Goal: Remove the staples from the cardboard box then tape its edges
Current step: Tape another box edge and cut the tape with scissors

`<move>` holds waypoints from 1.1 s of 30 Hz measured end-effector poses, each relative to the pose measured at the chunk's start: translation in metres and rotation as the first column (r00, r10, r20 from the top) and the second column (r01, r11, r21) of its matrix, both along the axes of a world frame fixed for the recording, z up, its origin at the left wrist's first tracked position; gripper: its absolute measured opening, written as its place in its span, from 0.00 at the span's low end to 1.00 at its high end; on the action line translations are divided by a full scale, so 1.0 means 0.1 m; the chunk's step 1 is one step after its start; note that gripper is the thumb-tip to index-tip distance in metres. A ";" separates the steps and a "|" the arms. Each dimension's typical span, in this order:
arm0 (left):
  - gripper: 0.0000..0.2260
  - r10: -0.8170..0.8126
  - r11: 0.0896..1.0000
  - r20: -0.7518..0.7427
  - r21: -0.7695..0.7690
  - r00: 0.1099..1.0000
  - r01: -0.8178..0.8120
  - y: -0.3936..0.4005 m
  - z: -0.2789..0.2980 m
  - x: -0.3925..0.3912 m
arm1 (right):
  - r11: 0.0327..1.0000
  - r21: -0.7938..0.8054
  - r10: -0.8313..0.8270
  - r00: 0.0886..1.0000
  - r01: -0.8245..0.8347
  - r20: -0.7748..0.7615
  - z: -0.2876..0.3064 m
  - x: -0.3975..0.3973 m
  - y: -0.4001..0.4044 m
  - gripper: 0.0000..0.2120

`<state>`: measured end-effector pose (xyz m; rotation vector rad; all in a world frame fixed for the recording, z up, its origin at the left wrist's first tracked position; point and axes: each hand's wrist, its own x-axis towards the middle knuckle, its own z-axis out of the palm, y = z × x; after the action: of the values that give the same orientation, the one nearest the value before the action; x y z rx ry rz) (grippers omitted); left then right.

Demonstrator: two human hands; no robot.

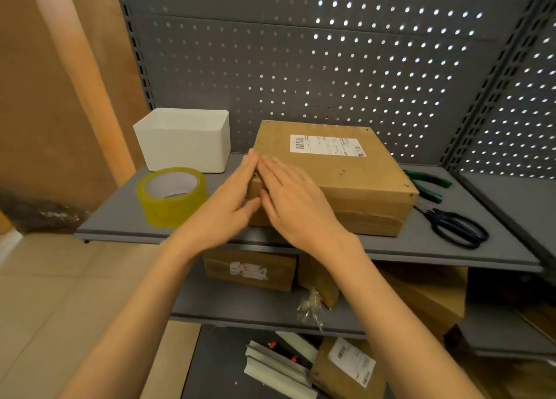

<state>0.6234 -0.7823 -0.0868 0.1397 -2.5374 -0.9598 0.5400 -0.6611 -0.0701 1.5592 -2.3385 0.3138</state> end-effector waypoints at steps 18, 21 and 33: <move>0.30 0.171 0.985 -0.028 -0.001 0.985 -0.171 0.04 -0.10 0.00 | 1.000 0.016 -0.010 0.998 0.011 -0.057 -0.03 0.05 -0.03 0.26; 0.28 0.178 0.983 -0.044 0.055 0.983 -0.175 0.07 -0.12 -0.03 | 1.000 0.018 -0.001 0.997 0.003 -0.079 -0.09 0.07 -0.04 0.27; 0.19 0.256 0.967 -0.250 0.073 0.934 -0.245 0.10 -0.17 0.02 | 0.993 -0.091 0.079 0.995 -0.073 0.064 -0.07 -0.04 -0.05 0.22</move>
<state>0.6252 -0.7719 -0.1038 0.3210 -2.1995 -0.8667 0.5362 -0.6661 -0.0773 1.6210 -2.2848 0.4886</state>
